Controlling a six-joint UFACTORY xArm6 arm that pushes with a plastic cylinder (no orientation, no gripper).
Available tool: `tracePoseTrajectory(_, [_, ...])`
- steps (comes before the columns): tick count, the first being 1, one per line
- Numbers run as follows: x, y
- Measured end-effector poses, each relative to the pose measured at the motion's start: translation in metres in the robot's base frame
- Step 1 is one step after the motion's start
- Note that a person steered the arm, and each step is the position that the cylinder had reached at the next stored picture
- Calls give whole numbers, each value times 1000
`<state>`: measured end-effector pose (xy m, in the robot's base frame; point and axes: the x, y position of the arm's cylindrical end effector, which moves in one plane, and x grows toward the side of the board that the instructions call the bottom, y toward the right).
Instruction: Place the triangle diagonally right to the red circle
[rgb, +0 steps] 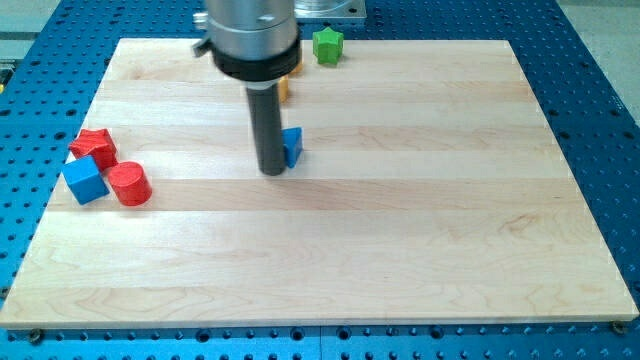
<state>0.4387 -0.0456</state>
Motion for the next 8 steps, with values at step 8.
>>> tracePoseTrajectory(8, [-61, -9])
